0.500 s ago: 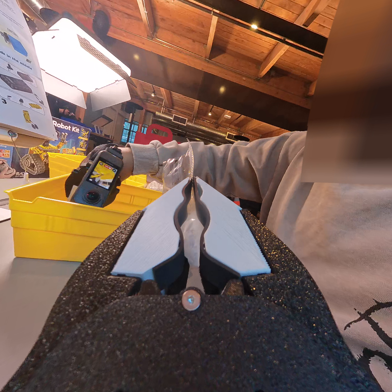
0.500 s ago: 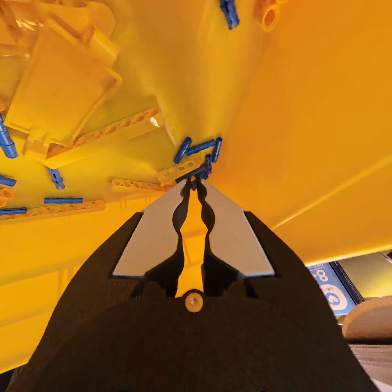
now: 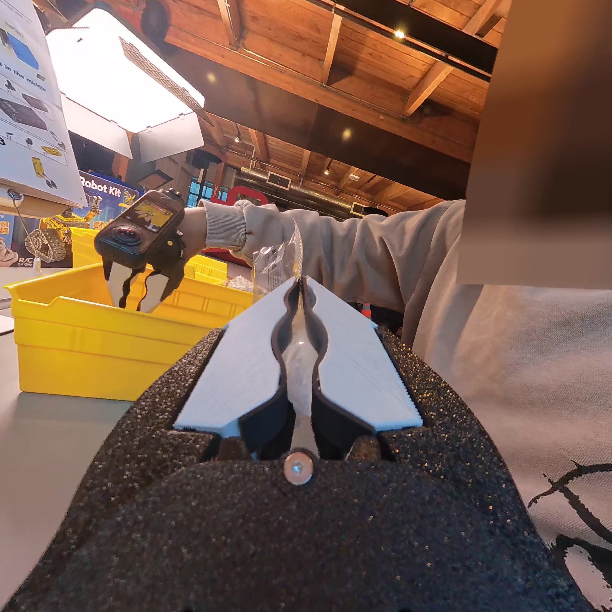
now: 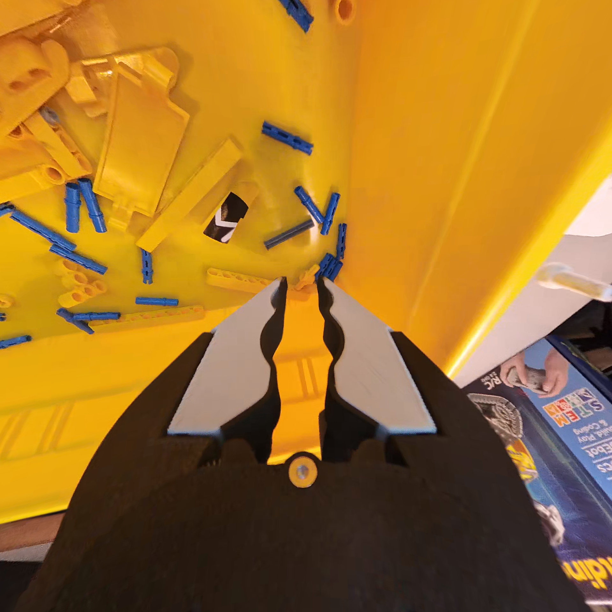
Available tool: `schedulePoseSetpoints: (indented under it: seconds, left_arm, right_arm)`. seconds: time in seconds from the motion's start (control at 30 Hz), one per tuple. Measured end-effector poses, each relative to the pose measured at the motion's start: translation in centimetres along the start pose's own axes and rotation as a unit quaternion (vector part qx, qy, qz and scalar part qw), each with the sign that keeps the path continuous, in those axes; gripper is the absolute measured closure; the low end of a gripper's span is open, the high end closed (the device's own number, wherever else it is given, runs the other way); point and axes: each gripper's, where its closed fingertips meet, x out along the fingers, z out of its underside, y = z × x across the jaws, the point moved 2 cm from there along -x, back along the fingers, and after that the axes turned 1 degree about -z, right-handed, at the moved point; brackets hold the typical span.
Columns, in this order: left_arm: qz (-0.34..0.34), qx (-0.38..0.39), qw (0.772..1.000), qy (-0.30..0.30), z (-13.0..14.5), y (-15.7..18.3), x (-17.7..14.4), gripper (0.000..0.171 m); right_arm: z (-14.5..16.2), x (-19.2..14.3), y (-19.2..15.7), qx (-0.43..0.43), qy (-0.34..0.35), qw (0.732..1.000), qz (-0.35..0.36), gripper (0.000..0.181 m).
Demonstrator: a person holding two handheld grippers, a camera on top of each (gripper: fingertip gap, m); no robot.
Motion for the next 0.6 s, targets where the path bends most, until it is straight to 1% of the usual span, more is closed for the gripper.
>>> schedulePoseSetpoints:
  seconds: [0.17,0.27,0.33,0.4,0.47,0.53,0.6]
  left_arm:
    - [-0.002,0.001,1.000,0.001,0.0,-0.1,-0.1,0.171]
    - [-0.003,-0.002,1.000,0.001,0.0,-0.2,-0.2,0.171]
    - [-0.002,-0.002,1.000,0.000,0.0,-0.2,-0.2,0.171]
    - [-0.002,-0.001,1.000,0.001,0.0,-0.1,-0.2,0.171]
    - [-0.002,-0.002,1.000,0.001,0.0,-0.2,-0.2,0.171]
    - [-0.003,-0.003,1.000,0.001,0.0,-0.2,-0.2,0.171]
    - [-0.004,-0.004,1.000,0.002,0.1,-0.3,-0.2,0.171]
  right_arm:
    - [-1.8,0.4,-1.2,0.075,0.027,0.994,-0.074,0.163]
    - [-2.0,0.7,-1.0,0.126,0.022,0.987,-0.096,0.164]
    - [-1.8,1.2,-1.4,0.138,0.009,0.983,-0.118,0.170]
    - [-1.9,1.2,-1.6,0.145,0.016,0.981,-0.130,0.176]
    - [-1.9,1.2,-1.6,0.141,0.028,0.981,-0.129,0.178]
    - [-2.2,0.5,-1.8,0.130,0.051,0.983,-0.118,0.178]
    - [-3.7,-2.1,-2.3,0.114,0.117,0.981,-0.107,0.178]
